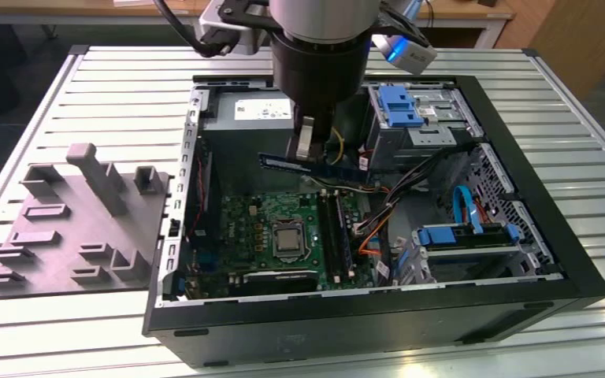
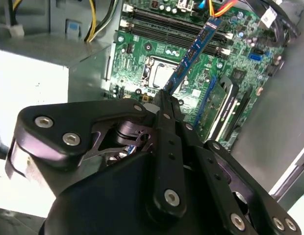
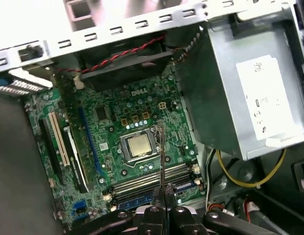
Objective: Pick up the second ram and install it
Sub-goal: 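Insert the second ram into the second slot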
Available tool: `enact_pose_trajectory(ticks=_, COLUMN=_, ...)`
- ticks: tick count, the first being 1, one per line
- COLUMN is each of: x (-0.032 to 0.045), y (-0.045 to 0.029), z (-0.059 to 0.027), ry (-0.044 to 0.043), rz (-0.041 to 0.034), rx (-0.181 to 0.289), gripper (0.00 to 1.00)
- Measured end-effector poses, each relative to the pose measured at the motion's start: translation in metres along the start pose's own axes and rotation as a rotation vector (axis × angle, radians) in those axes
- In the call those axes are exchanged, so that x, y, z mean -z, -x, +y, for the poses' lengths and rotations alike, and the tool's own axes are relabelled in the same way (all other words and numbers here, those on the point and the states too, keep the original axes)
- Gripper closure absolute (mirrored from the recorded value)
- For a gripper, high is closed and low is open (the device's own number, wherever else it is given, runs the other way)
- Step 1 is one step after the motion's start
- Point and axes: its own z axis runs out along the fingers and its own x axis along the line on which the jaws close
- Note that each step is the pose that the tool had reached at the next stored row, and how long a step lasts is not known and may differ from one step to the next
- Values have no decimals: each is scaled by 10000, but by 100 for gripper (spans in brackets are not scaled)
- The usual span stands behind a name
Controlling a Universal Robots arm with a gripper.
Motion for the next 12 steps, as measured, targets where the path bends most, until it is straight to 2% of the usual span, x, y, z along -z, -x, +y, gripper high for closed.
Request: enact_pose_trajectory(ticks=12, x=-22, y=-2, z=0, ry=-206, rz=4, rx=-2165, gripper=89)
